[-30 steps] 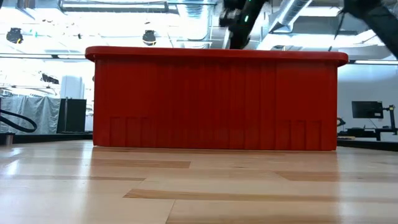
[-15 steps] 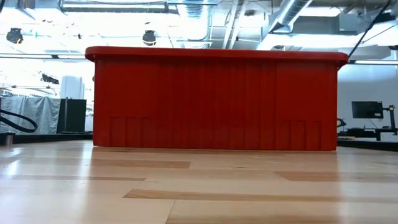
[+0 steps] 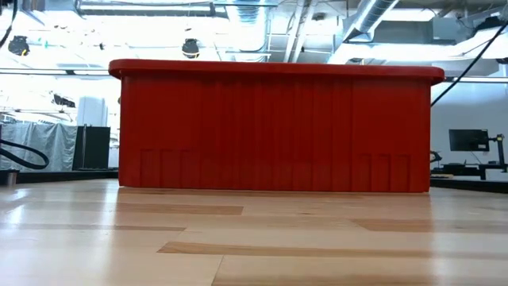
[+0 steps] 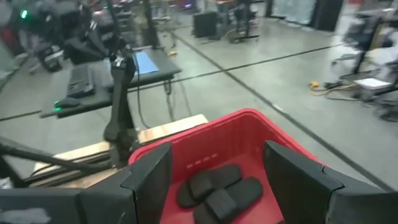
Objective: Pick and place slides into bin
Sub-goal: Put the black slide into the red bin
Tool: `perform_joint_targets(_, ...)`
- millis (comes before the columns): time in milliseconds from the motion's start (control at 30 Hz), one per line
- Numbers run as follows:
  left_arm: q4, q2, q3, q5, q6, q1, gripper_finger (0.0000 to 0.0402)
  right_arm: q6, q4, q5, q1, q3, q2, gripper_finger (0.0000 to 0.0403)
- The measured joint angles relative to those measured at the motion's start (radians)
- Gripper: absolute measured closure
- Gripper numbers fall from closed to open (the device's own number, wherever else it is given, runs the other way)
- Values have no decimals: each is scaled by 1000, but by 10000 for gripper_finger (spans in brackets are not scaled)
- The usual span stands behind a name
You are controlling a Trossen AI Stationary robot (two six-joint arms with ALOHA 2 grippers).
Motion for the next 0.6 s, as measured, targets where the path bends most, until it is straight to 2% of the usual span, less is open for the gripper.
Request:
perform_joint_targets(367,7,-208,-485,-63,-385,-155,342,109,2,589,442,-42,18,163)
perform_joint_targets(600,74,-282,-694,-89,-451,-292,342,253,19,955,673,-211,-6,163)
